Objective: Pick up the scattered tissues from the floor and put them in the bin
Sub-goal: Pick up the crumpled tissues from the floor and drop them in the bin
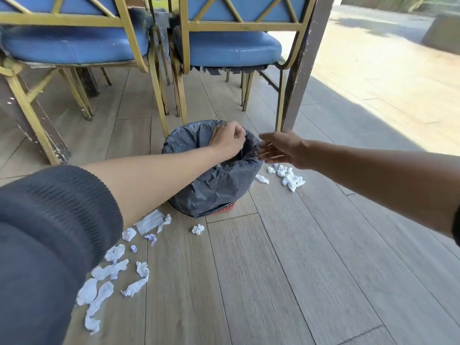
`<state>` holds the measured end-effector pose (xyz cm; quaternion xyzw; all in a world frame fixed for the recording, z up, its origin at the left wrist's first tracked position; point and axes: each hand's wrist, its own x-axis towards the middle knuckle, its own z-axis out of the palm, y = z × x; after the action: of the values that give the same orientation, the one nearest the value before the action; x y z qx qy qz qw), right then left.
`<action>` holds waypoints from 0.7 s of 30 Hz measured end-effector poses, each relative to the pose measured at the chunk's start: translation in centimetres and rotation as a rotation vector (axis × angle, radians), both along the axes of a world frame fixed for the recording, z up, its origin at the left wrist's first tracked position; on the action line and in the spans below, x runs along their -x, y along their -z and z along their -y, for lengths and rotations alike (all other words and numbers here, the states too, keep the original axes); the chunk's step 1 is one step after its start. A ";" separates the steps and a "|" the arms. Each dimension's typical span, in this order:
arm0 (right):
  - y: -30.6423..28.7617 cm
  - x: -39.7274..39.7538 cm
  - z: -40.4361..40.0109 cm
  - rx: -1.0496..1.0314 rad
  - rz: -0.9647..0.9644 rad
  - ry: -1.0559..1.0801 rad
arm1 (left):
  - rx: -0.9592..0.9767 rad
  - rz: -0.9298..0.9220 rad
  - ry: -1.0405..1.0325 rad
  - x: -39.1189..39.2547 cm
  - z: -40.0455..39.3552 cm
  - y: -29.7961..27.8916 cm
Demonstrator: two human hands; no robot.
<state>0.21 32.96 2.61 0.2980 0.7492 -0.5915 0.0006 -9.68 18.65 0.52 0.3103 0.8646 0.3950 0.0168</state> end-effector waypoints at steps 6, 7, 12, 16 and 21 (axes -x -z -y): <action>1.1 -2.5 -2.0 -0.345 0.204 -0.072 | 0.205 -0.016 0.262 -4.4 -3.7 3.5; 1.1 -3.0 -2.4 -0.397 0.239 -0.091 | 0.206 -0.002 0.265 -5.3 -4.5 4.5; 0.3 -5.4 -4.0 -0.607 0.427 -0.158 | 0.245 -0.021 0.323 -8.4 -7.1 6.1; 1.5 -6.3 -6.1 -0.720 0.414 -0.169 | 0.349 0.046 0.266 -8.4 -8.5 6.7; 6.1 -6.6 -10.6 -0.880 0.546 -0.330 | 0.551 0.132 0.244 -9.0 -9.4 10.8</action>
<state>6.77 43.57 -3.50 0.2913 0.9355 -0.1153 0.1633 -0.71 28.04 -10.24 0.3691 0.8926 0.1599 0.2037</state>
